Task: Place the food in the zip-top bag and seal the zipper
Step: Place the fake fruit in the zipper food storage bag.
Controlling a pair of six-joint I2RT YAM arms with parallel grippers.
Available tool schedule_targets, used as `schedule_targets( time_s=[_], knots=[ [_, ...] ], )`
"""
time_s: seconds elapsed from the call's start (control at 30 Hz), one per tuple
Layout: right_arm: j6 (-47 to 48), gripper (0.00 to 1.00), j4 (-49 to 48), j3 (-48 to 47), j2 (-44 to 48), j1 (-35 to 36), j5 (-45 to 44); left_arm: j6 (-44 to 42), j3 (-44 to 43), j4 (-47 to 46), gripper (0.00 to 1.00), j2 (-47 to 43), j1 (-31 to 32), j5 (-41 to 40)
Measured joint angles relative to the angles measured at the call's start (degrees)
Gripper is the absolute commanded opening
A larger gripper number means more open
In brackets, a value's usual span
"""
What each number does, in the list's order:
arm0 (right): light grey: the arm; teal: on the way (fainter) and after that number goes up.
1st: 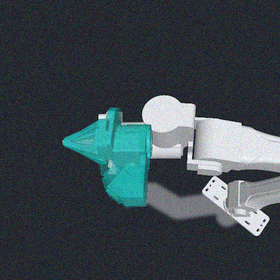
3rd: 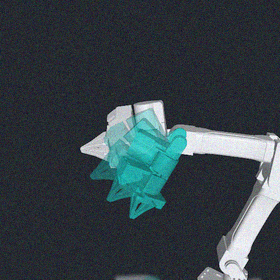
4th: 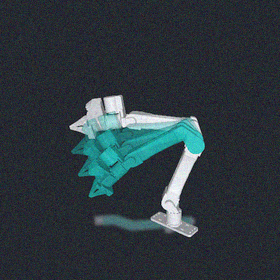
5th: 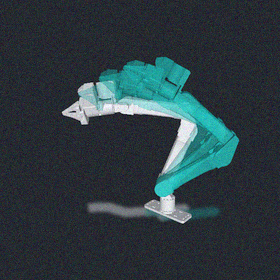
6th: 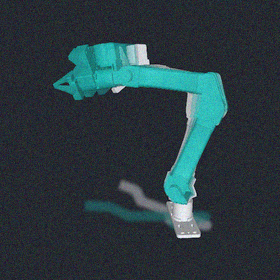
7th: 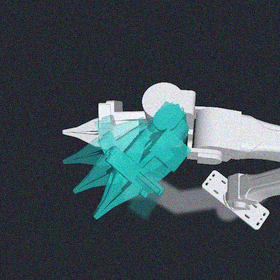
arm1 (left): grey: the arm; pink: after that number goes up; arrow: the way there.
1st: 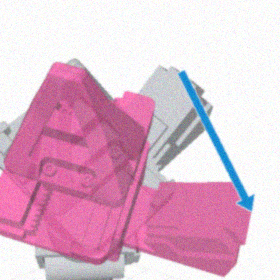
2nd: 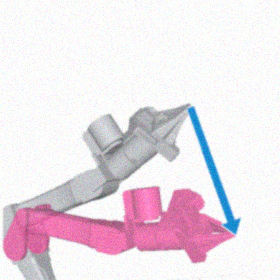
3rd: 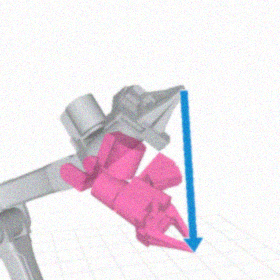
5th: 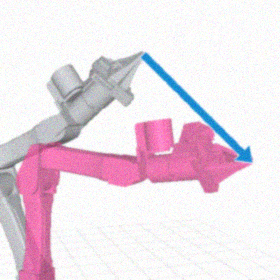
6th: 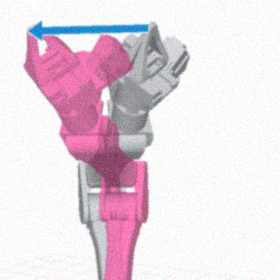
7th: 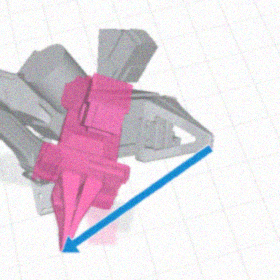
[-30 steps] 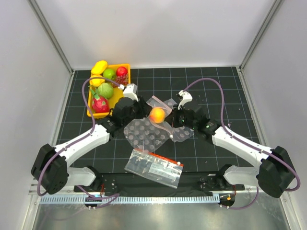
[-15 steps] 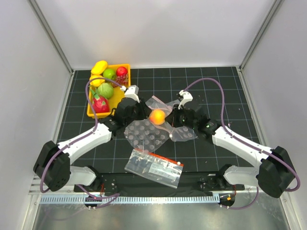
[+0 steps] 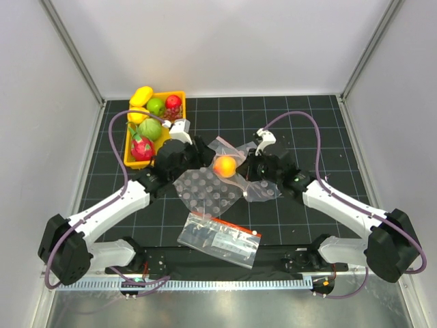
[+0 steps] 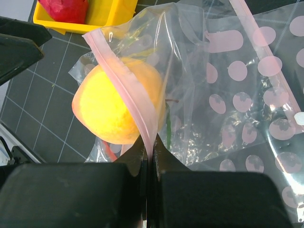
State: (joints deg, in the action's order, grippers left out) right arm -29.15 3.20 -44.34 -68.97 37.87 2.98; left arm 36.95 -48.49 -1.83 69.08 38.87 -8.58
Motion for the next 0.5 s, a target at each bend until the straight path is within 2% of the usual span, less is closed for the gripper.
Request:
schedule_targets(
  time_s=[0.2, 0.33, 0.5],
  knots=[
    [-0.74, 0.01, -1.36, 0.35, 0.00, -1.27, 1.51, 0.07, 2.05, 1.55, 0.49, -3.65, 0.00, -1.77],
    [-1.29, 0.01, -2.36, 0.59, 0.00, -2.27, 3.28, 0.07, 5.70, 1.70, 0.49, -7.96, 0.00, -2.91],
    [-1.73, 0.01, -3.02, 1.01, 0.07, -3.37, 5.27, -0.11, 6.86, 1.33, 0.48, -6.19, 0.00, -2.03]
  ],
)
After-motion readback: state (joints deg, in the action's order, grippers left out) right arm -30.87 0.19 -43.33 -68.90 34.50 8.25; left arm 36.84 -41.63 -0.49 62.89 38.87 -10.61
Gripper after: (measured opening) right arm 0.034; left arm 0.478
